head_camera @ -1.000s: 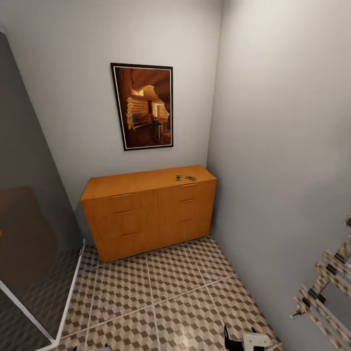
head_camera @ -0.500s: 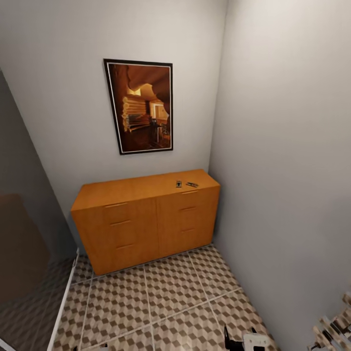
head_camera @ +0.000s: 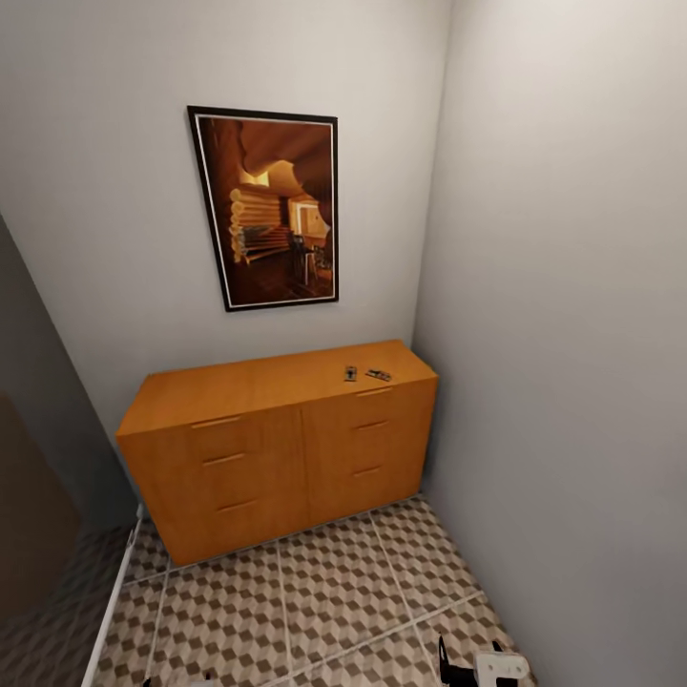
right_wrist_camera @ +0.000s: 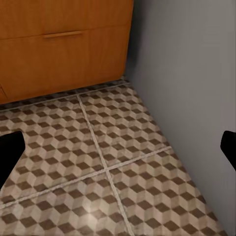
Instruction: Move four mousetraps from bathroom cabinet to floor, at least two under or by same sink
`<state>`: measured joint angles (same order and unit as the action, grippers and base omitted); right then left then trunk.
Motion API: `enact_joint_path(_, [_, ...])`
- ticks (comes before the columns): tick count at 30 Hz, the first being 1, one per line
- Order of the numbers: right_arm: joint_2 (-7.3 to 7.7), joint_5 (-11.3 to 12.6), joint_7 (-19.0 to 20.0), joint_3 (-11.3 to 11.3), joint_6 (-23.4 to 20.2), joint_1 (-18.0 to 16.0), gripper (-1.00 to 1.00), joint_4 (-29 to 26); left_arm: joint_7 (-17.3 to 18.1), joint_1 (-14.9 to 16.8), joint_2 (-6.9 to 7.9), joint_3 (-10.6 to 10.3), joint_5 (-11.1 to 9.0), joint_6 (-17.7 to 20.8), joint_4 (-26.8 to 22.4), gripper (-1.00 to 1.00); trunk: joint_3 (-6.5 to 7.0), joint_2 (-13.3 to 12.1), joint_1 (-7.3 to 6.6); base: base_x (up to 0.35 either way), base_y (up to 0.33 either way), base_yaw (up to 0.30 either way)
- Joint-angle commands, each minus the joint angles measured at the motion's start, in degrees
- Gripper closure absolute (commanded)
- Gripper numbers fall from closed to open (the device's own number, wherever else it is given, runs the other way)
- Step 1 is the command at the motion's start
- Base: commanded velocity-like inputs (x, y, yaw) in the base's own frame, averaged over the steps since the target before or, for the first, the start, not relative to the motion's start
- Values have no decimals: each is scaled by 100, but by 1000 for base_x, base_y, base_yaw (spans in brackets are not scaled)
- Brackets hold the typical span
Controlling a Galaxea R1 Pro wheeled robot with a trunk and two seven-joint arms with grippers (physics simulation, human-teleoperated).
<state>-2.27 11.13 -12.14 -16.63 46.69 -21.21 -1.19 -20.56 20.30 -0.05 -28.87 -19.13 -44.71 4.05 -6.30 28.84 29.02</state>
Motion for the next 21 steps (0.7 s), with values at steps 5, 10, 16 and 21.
enact_joint_path(5, [-1,47,-16,-51,16,-6,-100,5,-21,9,-4,-49,-21,-20,17,-100,-11,10,6,289,0,0])
enact_joint_path(10, [0,47,-20,-51,16,-6,-100,5,-21,9,-4,-49,-21,-20,17,-100,-11,10,6,255,0,0])
enact_joint_path(16, [7,47,-25,-51,16,-6,-100,5,-20,9,-5,-49,-21,-20,17,-100,-11,10,6,128,0,0])
enact_joint_path(21, [4,47,-30,-51,16,-6,-100,5,-19,9,-24,-49,-21,-20,17,-100,-11,10,6,20,0,0])
